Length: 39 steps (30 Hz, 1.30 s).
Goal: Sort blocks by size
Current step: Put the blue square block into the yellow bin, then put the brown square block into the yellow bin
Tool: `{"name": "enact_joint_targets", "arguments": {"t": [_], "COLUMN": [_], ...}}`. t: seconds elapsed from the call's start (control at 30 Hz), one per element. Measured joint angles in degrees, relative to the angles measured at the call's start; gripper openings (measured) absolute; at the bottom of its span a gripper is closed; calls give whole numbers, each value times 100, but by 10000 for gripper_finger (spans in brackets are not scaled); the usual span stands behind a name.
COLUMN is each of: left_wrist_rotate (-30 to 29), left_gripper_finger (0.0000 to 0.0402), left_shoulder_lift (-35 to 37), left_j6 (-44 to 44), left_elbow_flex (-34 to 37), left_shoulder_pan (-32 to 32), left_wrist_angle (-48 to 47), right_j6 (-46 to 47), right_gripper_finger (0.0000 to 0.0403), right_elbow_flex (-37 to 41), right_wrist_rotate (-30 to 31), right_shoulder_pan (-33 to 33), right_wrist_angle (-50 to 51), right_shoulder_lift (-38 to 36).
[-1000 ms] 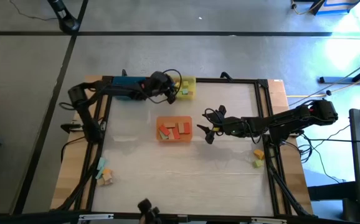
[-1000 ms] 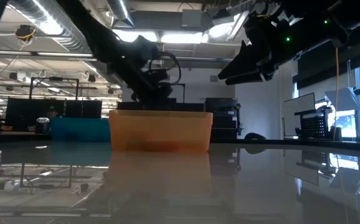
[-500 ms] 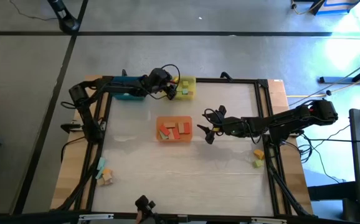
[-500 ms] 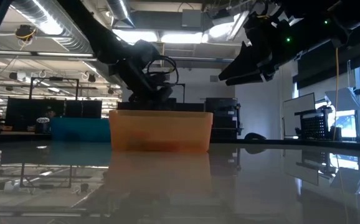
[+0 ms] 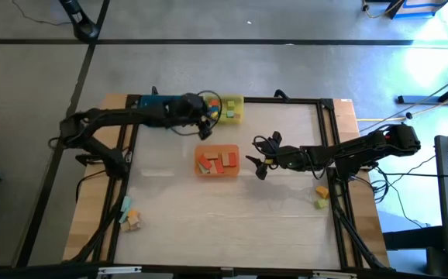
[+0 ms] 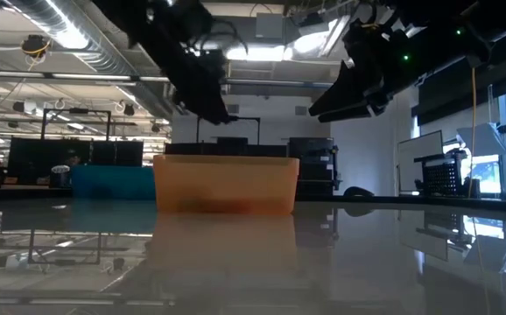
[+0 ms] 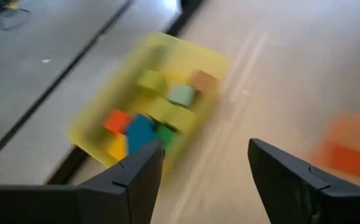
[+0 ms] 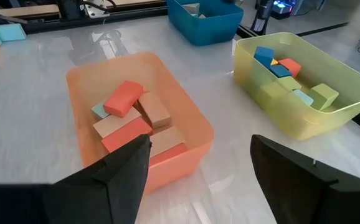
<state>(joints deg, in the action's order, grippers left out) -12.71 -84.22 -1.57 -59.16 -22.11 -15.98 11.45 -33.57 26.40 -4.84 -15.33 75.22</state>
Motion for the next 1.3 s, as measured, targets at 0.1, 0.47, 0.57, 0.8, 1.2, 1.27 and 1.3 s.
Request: {"name": "enact_joint_targets", "arguments": {"t": [0.1,0.47,0.57,0.8,1.2,1.27,1.3], "left_wrist_rotate": [-7,-45,-55,408,1422,1425,1416], "left_gripper_finger": [218,218,218,217,217,217,217], "left_shoulder_lift": [300,491,619,697,689,686,686], "left_j6": [208,1663,2445,4787,7856,8072,8111], "left_elbow_flex": [0,367,455,463,463,463,463], "left_shoulder_pan": [389,2237,2923,4501,6297,6534,6631], "left_wrist_angle": [-654,-2561,-3110,-4445,-4611,-4616,-4613], "right_j6": [0,1,1,16,23,23,24], "right_gripper_finger": [276,276,276,276,276,276,276], "right_elbow_flex": [1,1,1,1,0,0,1], "right_wrist_rotate": [-6,-48,-48,-48,-48,-48,-48], "right_shoulder_pan": [0,0,0,0,0,0,0], "right_wrist_angle": [61,210,222,228,203,203,203], "right_shoulder_lift": [0,0,0,0,0,0,0]}}
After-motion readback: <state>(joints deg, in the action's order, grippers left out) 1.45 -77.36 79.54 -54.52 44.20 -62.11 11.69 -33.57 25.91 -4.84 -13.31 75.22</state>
